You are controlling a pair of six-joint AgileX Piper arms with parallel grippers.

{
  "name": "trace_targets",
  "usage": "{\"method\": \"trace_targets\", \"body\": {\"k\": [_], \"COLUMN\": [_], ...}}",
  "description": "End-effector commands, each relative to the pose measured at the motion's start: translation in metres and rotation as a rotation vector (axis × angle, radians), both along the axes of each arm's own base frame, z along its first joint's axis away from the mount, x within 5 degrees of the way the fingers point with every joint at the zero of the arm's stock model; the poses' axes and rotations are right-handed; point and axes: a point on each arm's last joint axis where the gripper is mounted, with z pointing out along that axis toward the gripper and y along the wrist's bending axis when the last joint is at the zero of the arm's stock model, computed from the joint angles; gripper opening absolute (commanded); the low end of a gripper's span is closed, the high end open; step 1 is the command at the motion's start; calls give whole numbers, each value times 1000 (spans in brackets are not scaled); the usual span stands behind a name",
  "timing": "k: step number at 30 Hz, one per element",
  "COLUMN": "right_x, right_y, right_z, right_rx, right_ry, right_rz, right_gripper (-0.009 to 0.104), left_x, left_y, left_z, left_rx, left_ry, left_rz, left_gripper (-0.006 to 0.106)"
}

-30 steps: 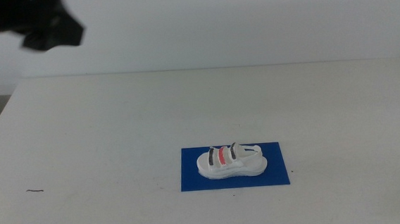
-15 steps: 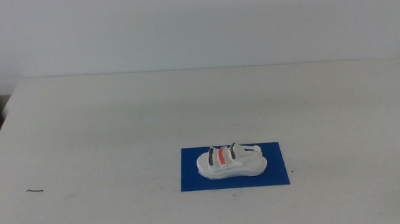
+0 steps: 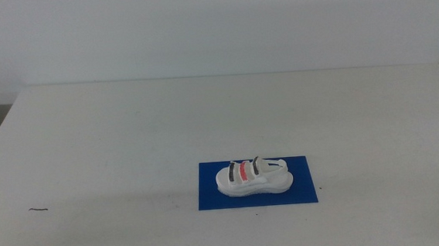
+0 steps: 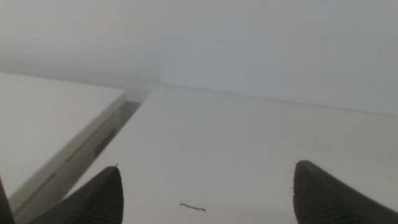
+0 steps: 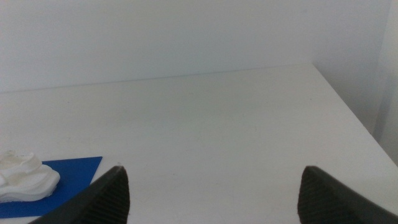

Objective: Use one arm to grab the shoe from the table and place it on the mat.

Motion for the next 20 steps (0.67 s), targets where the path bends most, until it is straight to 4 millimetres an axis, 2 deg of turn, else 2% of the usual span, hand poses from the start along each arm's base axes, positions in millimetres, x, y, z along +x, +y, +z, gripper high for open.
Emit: {"method": "trace_targets", "body": {"k": [1,20], "right_x": [0,0], "right_y": [0,0], "right_z": [0,0], "right_rx": [-10,-10], "right_ry": [-9,-9], "right_rz": [1,1], "right_gripper": [79,79], "left_x": [0,1], "left_y": [-1,0], "left_z": [-3,-1], "left_rx": [-29,20], "left_ry": [-25,-45], "left_rz": [-4,-2], "left_gripper": [94,94]}}
